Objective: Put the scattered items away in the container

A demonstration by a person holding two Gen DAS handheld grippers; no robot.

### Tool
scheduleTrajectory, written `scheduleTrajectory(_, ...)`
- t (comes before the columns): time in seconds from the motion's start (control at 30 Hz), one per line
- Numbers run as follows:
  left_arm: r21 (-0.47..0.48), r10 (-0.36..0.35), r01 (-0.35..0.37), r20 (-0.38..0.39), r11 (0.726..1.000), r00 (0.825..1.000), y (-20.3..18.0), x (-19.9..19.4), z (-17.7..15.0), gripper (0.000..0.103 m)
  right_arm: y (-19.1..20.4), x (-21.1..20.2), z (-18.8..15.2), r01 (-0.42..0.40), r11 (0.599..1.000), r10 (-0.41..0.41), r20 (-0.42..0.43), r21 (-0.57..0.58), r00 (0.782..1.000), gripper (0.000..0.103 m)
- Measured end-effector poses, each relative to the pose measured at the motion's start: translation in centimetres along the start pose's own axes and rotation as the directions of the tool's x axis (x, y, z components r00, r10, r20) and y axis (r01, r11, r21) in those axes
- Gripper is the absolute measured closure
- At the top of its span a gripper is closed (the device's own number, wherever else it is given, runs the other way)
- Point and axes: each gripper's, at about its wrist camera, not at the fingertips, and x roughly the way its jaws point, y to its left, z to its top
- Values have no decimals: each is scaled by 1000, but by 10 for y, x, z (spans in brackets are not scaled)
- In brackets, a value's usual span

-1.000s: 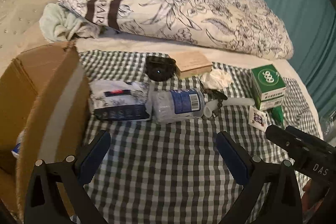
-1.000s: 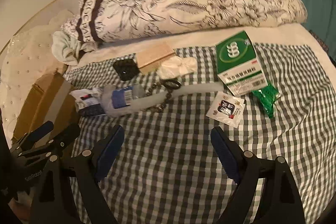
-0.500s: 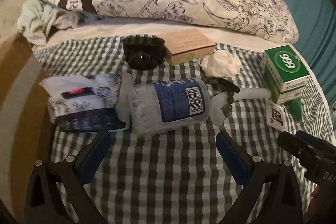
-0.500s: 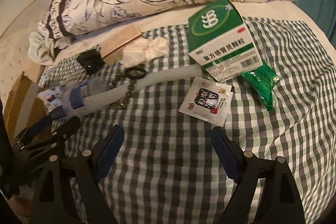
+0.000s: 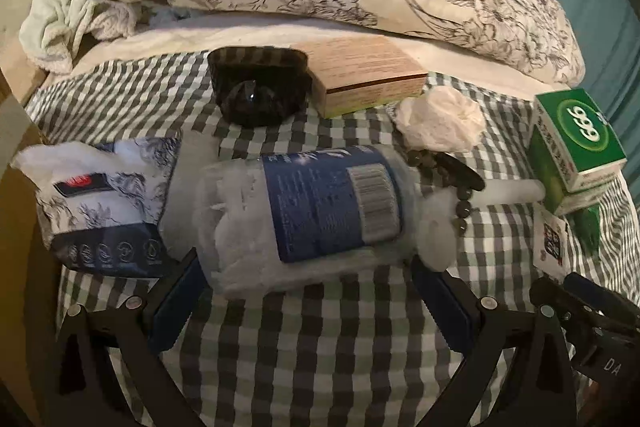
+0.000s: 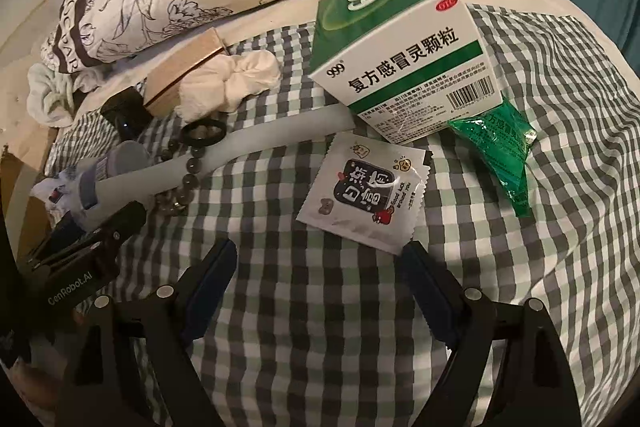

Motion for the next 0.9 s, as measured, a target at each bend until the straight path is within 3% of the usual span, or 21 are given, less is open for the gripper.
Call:
scheduleTrajectory(0.33,-101,-13,11,-23,995,1000,11,18,13,0,-6,13,16,38,999,-39,37,38,999,18)
scheduleTrajectory(0.5,-95,-18,17,-11,995,1000,11,21,17,2,-9,16,20,42,997,-47,84,60,995,19)
scheduleTrajectory(0.53,-94,-24,24,-5,995,1000,12,21,17,4,-10,17,19,47,997,-52,86,60,995,22)
scheduleTrajectory(0.63,-85,-38,39,6,996,999,14,19,16,4,-14,18,18,76,995,-83,99,65,992,48)
scheduleTrajectory(0.73,-74,-46,46,5,996,999,16,16,14,4,-23,20,16,58,995,-65,102,78,993,61)
scheduleTrajectory(0.83,-68,-50,50,3,996,999,17,11,10,5,-26,16,15,37,997,-44,92,70,995,93)
scheduleTrajectory(0.9,-71,-54,55,3,996,999,17,5,7,5,-25,10,14,28,998,-33,92,59,995,93)
